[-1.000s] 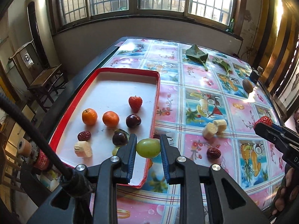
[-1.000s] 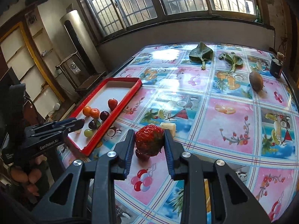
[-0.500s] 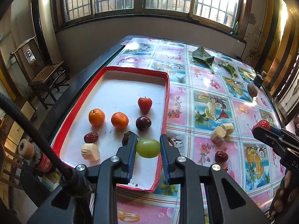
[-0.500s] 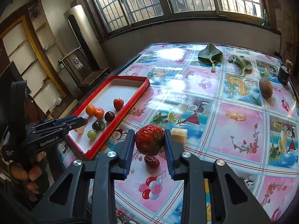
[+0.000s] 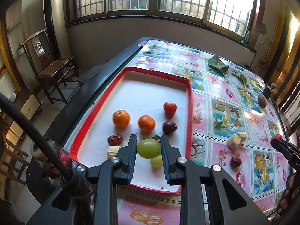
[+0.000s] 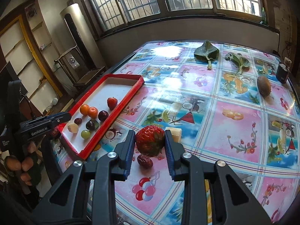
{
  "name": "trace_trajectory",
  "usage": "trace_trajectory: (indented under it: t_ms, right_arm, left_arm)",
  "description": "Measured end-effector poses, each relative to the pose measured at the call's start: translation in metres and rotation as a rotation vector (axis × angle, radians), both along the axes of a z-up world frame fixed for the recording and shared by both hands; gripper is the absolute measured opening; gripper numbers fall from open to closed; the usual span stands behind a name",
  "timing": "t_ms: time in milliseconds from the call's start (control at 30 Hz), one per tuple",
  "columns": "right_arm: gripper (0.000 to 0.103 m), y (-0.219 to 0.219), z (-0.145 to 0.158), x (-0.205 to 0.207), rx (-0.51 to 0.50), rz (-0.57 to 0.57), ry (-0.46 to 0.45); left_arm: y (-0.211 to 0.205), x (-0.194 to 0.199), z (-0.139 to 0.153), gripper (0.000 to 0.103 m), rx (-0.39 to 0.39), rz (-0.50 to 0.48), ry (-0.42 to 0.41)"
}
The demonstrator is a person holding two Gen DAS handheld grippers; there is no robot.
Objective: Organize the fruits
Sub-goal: 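Carry the grape and strawberry into the tray and open both tools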
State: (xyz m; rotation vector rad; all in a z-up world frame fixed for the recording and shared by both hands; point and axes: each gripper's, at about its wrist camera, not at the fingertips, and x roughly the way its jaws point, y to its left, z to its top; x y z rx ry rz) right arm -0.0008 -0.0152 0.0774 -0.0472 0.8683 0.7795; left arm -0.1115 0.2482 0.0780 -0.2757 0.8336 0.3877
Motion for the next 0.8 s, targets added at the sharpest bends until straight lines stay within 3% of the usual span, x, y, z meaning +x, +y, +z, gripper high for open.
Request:
trace_trajectory:
  t_ms: [167, 300, 533, 800]
  right_arm:
    - [0.033, -0.029, -0.004, 0.008, -0.004, -0.071, 0.024]
    - [0.033, -0.027, -0.005, 0.013, 0.007, -0.067, 0.037]
    - [0.033, 0.013, 0.000, 0.018, 0.035, 0.009, 0.024]
    - [0.033, 0.085, 0.013, 0.059, 0.132, 0.120, 0.060]
  left_arm:
    - [0.025, -0.001, 0.000, 0.024, -0.003, 0.042, 0.000]
    - [0.043, -0.001, 0.004, 0.024, -0.013, 0.078, -0.012]
    - [0.069, 0.009, 0.016, 0.024, -0.020, 0.111, -0.052]
    - [0.076, 0.048, 0.009, 0.024, -0.054, 0.090, -0.046]
